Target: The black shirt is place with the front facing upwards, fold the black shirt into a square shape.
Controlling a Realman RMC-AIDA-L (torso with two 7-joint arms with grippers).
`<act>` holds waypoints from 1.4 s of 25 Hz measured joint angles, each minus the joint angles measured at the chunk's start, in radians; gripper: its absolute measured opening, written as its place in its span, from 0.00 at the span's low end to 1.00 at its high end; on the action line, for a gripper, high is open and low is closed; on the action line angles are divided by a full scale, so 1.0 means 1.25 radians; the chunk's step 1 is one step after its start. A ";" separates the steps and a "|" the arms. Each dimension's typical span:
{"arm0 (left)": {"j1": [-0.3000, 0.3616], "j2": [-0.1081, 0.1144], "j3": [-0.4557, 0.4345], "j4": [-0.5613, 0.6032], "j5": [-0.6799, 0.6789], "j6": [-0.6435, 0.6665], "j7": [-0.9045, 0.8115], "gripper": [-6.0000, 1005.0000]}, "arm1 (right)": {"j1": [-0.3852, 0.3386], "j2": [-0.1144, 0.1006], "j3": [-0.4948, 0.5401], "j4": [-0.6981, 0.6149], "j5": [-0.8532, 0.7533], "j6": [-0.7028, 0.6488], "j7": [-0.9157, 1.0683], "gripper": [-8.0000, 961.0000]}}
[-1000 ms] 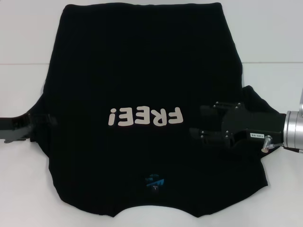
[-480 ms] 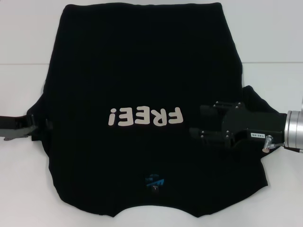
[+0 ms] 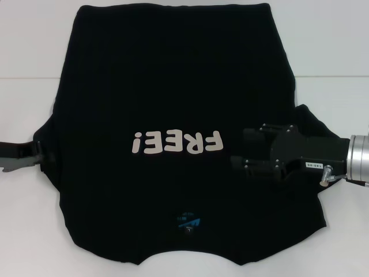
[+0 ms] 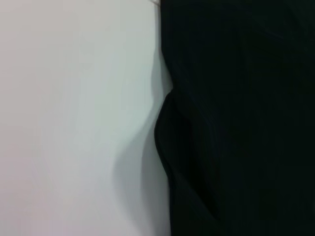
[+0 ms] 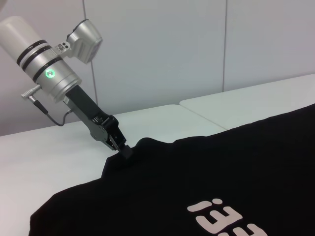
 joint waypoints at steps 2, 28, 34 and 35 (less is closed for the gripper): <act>-0.001 0.000 0.000 0.000 0.000 0.003 0.001 0.14 | 0.000 0.000 0.000 0.000 0.000 0.000 0.000 0.81; 0.076 0.017 -0.232 0.058 -0.022 0.115 0.059 0.02 | -0.013 -0.002 0.003 -0.001 0.023 -0.010 0.000 0.81; 0.084 0.017 -0.237 0.060 -0.035 0.134 0.056 0.02 | -0.012 -0.002 0.002 -0.001 0.023 -0.012 0.000 0.81; 0.087 0.017 -0.238 0.061 -0.037 0.139 0.056 0.02 | -0.012 -0.002 0.002 -0.001 0.023 -0.014 0.000 0.81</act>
